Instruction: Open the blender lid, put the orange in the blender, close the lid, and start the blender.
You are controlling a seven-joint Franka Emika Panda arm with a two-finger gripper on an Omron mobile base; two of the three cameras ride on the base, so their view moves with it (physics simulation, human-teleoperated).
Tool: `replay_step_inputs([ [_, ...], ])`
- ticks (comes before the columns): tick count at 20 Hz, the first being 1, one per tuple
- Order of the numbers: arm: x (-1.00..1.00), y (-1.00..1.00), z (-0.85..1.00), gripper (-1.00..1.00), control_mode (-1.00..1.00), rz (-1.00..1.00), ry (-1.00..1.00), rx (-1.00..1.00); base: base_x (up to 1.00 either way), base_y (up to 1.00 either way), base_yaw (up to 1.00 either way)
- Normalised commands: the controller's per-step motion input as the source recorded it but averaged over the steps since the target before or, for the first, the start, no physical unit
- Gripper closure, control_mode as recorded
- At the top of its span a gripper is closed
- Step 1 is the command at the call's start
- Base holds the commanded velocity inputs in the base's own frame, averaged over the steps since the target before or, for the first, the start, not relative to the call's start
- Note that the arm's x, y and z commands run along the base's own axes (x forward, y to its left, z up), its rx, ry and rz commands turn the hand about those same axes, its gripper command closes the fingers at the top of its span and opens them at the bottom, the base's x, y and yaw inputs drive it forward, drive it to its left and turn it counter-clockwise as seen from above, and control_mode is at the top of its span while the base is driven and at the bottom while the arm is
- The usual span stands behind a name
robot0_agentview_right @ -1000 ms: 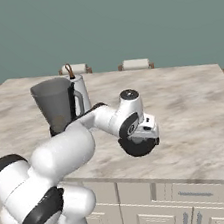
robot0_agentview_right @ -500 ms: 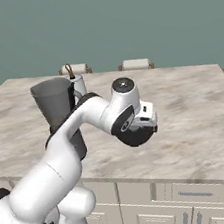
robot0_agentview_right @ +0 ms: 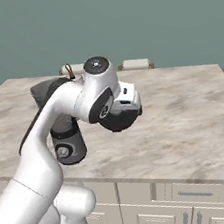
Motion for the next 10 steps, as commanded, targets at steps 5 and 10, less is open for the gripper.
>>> replay_step_inputs([
  [5, -0.01, 0.6, 1.0, 1.0, -1.0, 0.01, 0.0, -0.04, 0.0, 0.0, 0.0],
  [10, 0.0, 0.71, 0.98, 1.0, -1.0, 0.0, 0.02, -0.07, 0.0, 0.0, 0.0],
])
